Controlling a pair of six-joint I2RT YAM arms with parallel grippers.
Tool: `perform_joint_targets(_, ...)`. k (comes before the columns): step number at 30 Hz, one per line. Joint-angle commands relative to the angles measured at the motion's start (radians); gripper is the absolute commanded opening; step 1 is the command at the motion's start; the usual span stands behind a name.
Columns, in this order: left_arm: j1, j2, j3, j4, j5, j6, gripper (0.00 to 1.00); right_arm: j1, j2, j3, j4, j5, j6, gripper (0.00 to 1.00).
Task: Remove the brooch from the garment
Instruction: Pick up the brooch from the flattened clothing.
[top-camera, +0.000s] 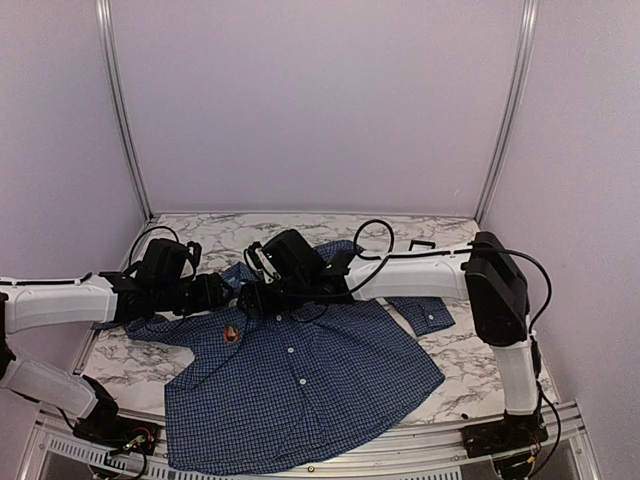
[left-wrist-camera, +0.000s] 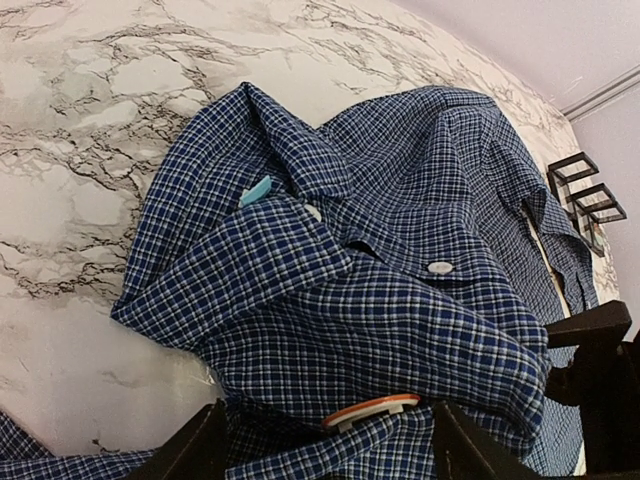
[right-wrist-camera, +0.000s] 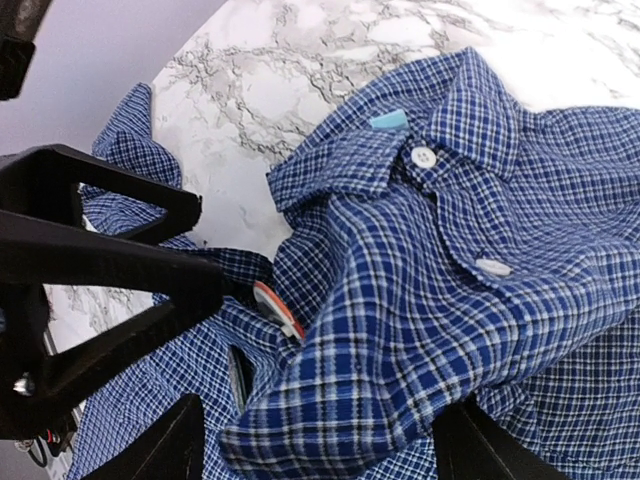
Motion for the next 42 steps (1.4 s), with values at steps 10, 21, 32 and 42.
perform_joint_targets(10, 0.021, 0.038, 0.044, -0.089, 0.112, 0.148, 0.63, -0.034, 0.03, -0.094, 0.091, -0.081, 0.027, 0.25)
perform_joint_targets(21, 0.022, 0.132, 0.133, -0.147, 0.203, 0.269, 0.5, -0.037, 0.001, -0.152, 0.166, -0.112, -0.004, 0.07)
perform_joint_targets(32, 0.034, 0.254, 0.206, -0.157, 0.234, 0.347, 0.44, -0.037, -0.011, -0.167, 0.192, -0.122, -0.024, 0.06)
perform_joint_targets(42, 0.039, 0.29, 0.221, -0.151, 0.326, 0.351, 0.33, -0.043, -0.016, -0.166, 0.191, -0.116, -0.029, 0.05)
